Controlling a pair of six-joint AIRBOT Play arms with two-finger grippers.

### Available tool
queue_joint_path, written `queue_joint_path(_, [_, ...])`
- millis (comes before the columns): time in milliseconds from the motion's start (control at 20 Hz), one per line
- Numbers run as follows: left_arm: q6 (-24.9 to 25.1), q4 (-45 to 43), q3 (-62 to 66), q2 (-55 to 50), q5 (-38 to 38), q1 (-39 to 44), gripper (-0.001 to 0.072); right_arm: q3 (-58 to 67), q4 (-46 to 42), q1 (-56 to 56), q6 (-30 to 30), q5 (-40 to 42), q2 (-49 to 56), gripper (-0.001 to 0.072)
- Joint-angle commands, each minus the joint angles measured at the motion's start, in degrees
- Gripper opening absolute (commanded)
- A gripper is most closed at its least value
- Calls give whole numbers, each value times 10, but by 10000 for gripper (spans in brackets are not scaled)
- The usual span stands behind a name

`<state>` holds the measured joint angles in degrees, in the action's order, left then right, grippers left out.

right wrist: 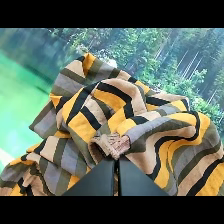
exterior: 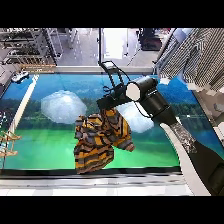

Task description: Fold the clothes and pants, and hang the long-sleeved shirts on hangers.

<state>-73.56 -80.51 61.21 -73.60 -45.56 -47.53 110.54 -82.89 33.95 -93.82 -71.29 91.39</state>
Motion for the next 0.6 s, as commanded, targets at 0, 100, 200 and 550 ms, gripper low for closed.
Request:
queue_joint_path(0, [5, 0, 1, 0, 25, -1, 364, 0, 0, 1, 0, -1, 0, 18])
queue_joint_path(100, [5, 0, 1, -9, 25, -1, 364, 0, 0, 1, 0, -1, 0, 19])
queue_joint_path(200, [6, 17, 1, -23, 26, 0, 361, 0, 0, 1, 0, 0, 0, 19])
queue_joint_path(550, [12, 17, 1, -41, 29, 3, 14, 0, 0, 1, -1, -1, 0, 19])
